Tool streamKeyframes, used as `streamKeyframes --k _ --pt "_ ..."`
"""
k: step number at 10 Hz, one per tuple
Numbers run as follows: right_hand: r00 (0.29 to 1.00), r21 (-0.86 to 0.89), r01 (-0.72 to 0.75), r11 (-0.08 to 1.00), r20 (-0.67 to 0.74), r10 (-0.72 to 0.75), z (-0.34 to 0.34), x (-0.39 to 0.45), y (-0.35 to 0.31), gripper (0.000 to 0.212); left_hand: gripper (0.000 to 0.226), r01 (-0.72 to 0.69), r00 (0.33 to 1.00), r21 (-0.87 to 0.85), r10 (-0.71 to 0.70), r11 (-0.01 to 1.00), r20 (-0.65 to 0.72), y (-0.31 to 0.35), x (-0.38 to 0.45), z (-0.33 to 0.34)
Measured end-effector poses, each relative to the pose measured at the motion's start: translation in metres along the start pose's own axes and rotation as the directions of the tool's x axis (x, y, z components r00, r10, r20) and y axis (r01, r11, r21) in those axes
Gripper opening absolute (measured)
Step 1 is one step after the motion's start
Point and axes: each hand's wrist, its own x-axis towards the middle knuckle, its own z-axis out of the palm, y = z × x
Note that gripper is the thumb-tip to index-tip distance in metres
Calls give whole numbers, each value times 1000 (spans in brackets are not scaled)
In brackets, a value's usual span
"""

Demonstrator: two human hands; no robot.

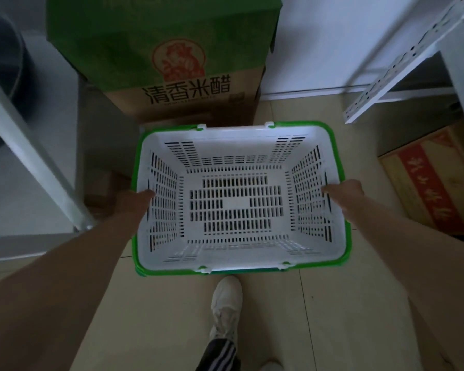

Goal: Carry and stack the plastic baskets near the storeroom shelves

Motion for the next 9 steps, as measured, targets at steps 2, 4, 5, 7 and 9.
streamKeyframes --k 2,4,5,7,9 --pt "1000 -17 4 1000 27 -3 25 24 -27 40 33 60 998 -30 -60 998 0 3 28 4" --pt "1000 -64 -13 998 28 15 38 38 -31 37 37 75 997 -29 -76 997 -23 5 40 14" --pt "999 -88 -14 996 30 17 40 41 -30 36 37 80 996 -27 -81 996 -34 5 42 15" --pt "1000 -118 -14 993 14 16 37 37 -30 37 38 28 995 -24 -30 999 -91 5 32 16" --pt "994 -266 50 963 -79 -73 35 10 -43 52 77 -29 975 219 76 975 -210 17 12 22"
